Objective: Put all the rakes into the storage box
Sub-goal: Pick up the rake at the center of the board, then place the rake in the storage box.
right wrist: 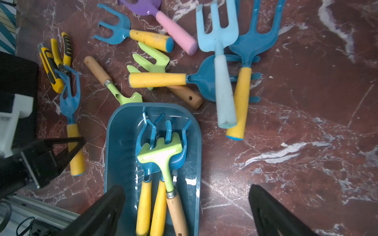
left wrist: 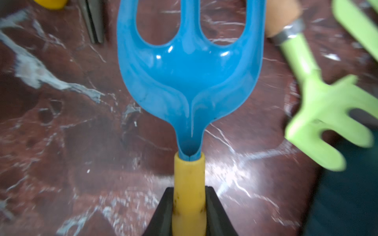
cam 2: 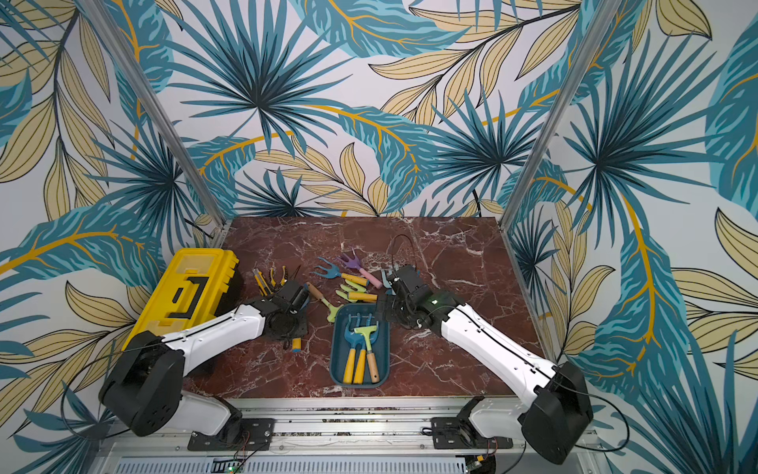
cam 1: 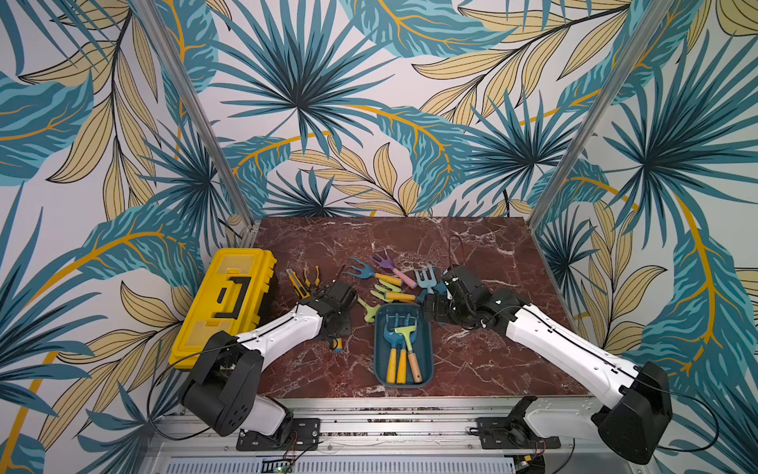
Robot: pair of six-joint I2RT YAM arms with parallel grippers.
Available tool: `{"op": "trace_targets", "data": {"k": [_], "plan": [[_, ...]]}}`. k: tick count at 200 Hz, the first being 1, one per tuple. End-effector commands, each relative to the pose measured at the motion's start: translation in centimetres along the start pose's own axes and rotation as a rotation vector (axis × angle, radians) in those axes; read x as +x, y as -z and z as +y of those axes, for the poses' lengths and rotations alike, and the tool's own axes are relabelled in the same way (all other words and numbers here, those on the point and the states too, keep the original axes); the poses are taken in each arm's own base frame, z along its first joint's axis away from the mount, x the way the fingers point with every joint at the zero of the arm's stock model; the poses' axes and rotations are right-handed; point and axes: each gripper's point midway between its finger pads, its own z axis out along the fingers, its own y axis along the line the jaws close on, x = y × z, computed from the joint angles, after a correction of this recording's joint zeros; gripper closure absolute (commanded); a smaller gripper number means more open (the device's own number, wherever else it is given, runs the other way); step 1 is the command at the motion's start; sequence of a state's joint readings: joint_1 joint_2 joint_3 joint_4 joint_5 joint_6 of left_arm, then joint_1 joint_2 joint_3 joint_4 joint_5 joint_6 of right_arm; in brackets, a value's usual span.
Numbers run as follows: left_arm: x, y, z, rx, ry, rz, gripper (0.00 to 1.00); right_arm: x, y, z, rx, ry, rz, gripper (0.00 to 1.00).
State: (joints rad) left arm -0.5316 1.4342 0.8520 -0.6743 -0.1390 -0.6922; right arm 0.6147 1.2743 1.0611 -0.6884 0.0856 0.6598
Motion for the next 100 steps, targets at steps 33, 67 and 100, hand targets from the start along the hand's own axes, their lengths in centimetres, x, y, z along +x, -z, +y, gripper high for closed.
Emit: {"op": "trace_targets", "data": {"k": [33,67,100], "plan": [[1.2,7.0,-3.6,0.092,-0.031,-0.066,0.98,-1.9,0.2,-4.9,0.082,-0.042,-0.04,0.01],[3.9,9.5,-7.2,0.185,-0.068,-0.058,1.0,-3.4,-1.3,-6.0,0.084,-0.06,-0.02,0.05],[6.1,10.6,-10.8,0.247,-0.115,-0.041,1.0,-4.5,-3.4,-5.9,0.07,-0.063,0.032,0.18]]}}
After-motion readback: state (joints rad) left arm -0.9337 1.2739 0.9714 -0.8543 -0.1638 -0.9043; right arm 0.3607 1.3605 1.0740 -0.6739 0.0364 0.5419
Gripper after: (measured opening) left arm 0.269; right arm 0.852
